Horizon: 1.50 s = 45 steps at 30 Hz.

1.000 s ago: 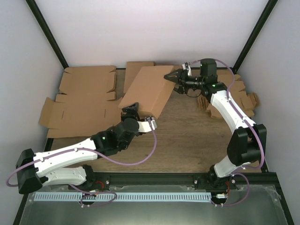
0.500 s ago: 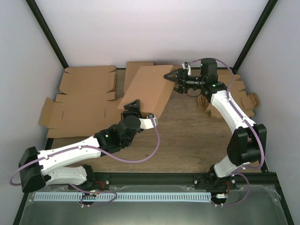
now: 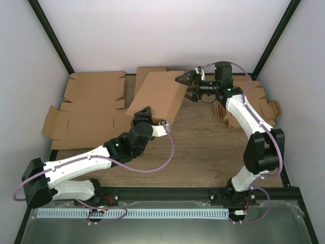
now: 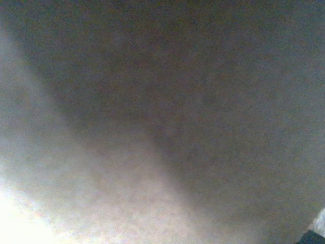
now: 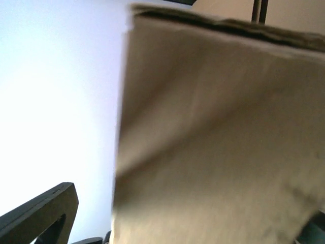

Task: Fold the paper box

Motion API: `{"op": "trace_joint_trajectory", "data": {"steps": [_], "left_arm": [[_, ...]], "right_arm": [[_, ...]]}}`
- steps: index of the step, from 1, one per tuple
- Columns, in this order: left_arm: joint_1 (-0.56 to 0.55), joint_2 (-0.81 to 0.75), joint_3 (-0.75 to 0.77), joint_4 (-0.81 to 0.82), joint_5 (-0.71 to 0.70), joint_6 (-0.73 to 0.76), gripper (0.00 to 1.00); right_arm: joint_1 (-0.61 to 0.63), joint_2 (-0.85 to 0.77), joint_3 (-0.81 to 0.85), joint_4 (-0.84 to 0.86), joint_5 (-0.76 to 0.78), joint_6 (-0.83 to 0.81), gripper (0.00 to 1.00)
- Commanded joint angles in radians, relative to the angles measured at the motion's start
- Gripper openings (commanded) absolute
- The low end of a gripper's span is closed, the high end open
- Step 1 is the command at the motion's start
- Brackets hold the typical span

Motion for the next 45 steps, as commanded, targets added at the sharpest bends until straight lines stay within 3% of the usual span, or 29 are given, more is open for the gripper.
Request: {"op": "trace_joint_trajectory", "data": {"steps": [1,7,23,35,37,40,41,45], "left_arm": [[0.069,0.034,0.041,-0.006,-0.003,-0.074,0.56],[0.146,0.114,0.045,0.012,0.019,-0.086,0.55],[0.332,0.514,0.264,0.133,0.027,0.042,0.56],[0.422,0.764,0.487,0.121,0.049,0.099,0.61],[0.425,0.794,0.505,0.112,0.065,0.101,0.68],[0.436,0.825,0.53,0.069,0.121,0.068,0.91],[0.444,0.834,0.567,-0.014,0.167,0.022,0.98],[0.453,0.821,0.59,-0.153,0.229,-0.031,1.0]], "right_arm": [[-0.001,0.036,0.067,-0.081,0.076,-0.063,0.99],[-0.031,-0.04,0.021,-0.147,0.229,-0.137,1.0],[-0.084,-0.248,-0.144,-0.205,0.328,-0.203,0.99],[-0.084,-0.356,-0.247,-0.223,0.318,-0.226,0.98],[-0.084,-0.358,-0.251,-0.226,0.314,-0.231,0.98],[-0.084,-0.36,-0.251,-0.23,0.306,-0.237,0.98],[-0.084,-0.36,-0.251,-0.231,0.305,-0.238,0.98],[-0.084,-0.362,-0.253,-0.227,0.3,-0.238,0.98]]}}
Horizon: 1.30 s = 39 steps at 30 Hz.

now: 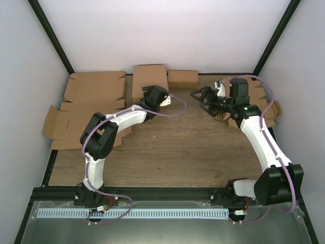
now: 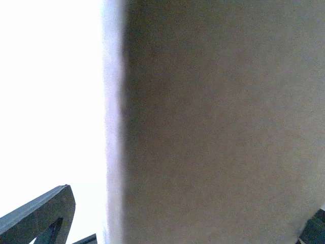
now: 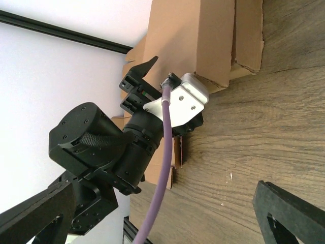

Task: Fold the paper box

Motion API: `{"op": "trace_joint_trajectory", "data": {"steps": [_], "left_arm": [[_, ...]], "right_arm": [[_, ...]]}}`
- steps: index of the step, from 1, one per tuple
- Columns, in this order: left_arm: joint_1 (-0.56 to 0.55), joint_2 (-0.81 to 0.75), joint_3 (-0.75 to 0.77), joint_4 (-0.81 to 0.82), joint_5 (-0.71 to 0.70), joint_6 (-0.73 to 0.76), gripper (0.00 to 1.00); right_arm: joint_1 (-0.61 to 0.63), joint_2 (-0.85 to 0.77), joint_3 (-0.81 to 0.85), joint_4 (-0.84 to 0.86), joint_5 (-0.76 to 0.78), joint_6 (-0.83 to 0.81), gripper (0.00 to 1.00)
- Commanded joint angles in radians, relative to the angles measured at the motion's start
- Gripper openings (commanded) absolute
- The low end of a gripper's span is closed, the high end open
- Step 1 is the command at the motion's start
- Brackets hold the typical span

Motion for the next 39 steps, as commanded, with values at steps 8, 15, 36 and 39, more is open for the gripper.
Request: {"op": "trace_joint_trajectory", "data": {"steps": [8,15,36,39], "left_arm": [[0.016,-0.058,0.072,-0.418,0.187,-0.182,1.0],[0.015,-0.118,0.082,-0.455,0.177,-0.276,1.0],[-0.018,-0.399,-0.187,-0.37,0.439,-1.574,0.24],[0.008,-0.323,-0.163,-0.384,0.46,-1.57,0.04]], "right_arm": [[-0.005,-0.011,0.009,0.011,-0.025,-0.014,0.98],[-0.005,-0.009,0.01,0.012,-0.031,-0.019,0.98],[-0.005,-0.064,-0.017,-0.035,0.029,-0.091,0.98],[-0.005,-0.116,-0.039,-0.055,0.059,-0.106,0.98]]}}
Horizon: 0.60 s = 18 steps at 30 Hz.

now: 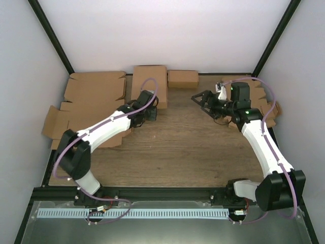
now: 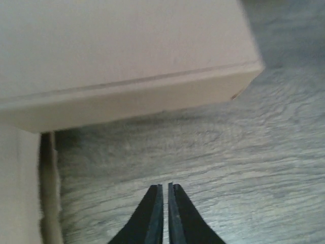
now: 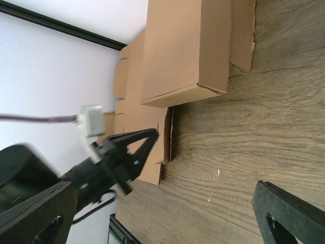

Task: Fold the paper box

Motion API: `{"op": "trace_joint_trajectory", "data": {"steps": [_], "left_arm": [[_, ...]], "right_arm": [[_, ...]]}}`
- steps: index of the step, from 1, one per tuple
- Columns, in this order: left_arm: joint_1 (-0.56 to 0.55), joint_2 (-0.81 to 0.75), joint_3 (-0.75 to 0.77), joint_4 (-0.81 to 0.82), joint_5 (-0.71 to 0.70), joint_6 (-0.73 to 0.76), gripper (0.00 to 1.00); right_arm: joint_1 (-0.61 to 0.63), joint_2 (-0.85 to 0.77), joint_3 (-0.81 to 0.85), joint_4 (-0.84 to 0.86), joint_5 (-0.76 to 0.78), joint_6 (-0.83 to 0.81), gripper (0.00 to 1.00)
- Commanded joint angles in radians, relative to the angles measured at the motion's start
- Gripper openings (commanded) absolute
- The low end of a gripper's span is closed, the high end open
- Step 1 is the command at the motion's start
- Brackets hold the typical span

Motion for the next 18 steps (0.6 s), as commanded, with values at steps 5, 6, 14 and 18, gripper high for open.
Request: {"op": "trace_joint_trajectory", "data": {"steps": [5,6,14,18], "left_arm": [[0.097,0.187,0.057,0.027,0.124,-0.08,0.04],[0.107,0.206,0.068,0.03,0.135,-0.063,0.04],[0.175,0.341,0.199,0.025,0.148,0.027,0.04],[0.194,0.391,0.265,0.03,0.153,0.048,0.04]], "right_arm": [[-0.005,-0.132,-0.036,-0.06,0.064,-0.053,0.98],[-0.005,-0.137,-0.04,-0.061,0.064,-0.053,0.98],[-0.006,-0.131,-0.045,-0.062,0.063,-0.059,0.97],[-0.005,-0.12,-0.045,-0.06,0.066,-0.064,0.97]]}}
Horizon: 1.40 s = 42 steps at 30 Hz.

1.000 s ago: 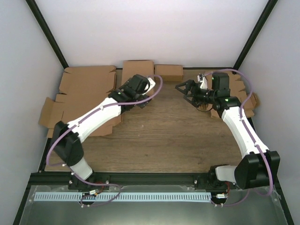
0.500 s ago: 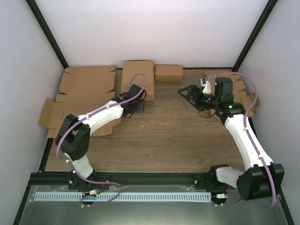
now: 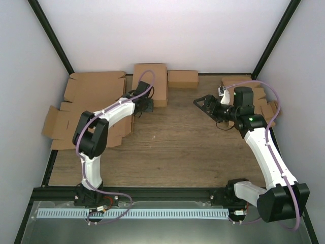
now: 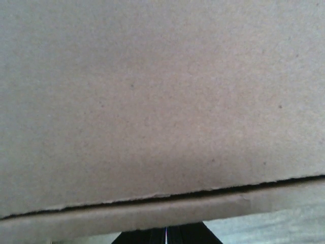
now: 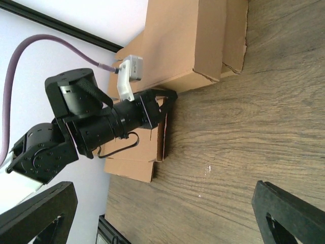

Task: Fold the paper box

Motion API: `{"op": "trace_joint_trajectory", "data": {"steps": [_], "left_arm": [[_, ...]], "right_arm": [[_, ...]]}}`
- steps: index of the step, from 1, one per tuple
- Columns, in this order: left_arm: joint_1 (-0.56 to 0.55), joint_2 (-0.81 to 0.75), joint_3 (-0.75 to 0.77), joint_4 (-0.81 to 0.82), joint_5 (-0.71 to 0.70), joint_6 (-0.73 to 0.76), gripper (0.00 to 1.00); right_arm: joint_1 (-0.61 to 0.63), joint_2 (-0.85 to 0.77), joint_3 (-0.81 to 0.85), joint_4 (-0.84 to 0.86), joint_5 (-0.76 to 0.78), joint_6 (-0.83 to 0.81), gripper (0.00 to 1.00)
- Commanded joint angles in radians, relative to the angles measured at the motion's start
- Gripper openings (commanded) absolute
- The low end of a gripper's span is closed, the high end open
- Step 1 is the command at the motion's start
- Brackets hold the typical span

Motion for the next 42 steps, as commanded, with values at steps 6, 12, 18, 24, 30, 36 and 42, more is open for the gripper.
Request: {"op": "trace_joint_trajectory", "data": {"steps": [6,12,18,24,30,36,42], "left_arm": [[0.049,0.128,0.198,-0.009,0.015,0.076,0.04],[0.061,0.163,0.261,-0.042,0.023,0.078,0.04],[0.061,0.132,0.241,-0.075,0.072,0.061,0.11],[0.058,-0.084,0.066,-0.05,0.188,0.017,0.31],[0.058,-0.461,-0.255,0.054,0.208,-0.02,0.79],[0.056,-0.815,-0.582,0.194,0.149,-0.06,1.0],[0.053,-1.078,-0.93,0.381,0.145,-0.078,1.0]], "right_arm": [[-0.005,0.02,0.003,-0.003,0.013,-0.029,0.97],[-0.005,0.028,0.003,-0.002,0.017,-0.033,0.97],[-0.005,0.033,0.004,0.005,0.029,-0.043,0.97],[-0.005,0.025,0.018,-0.004,0.083,-0.165,1.0],[-0.005,-0.087,-0.112,0.114,0.152,-0.271,1.0],[-0.005,-0.284,-0.372,0.291,0.212,-0.295,1.0],[-0.005,-0.518,-0.702,0.495,0.292,-0.19,1.0]]}}
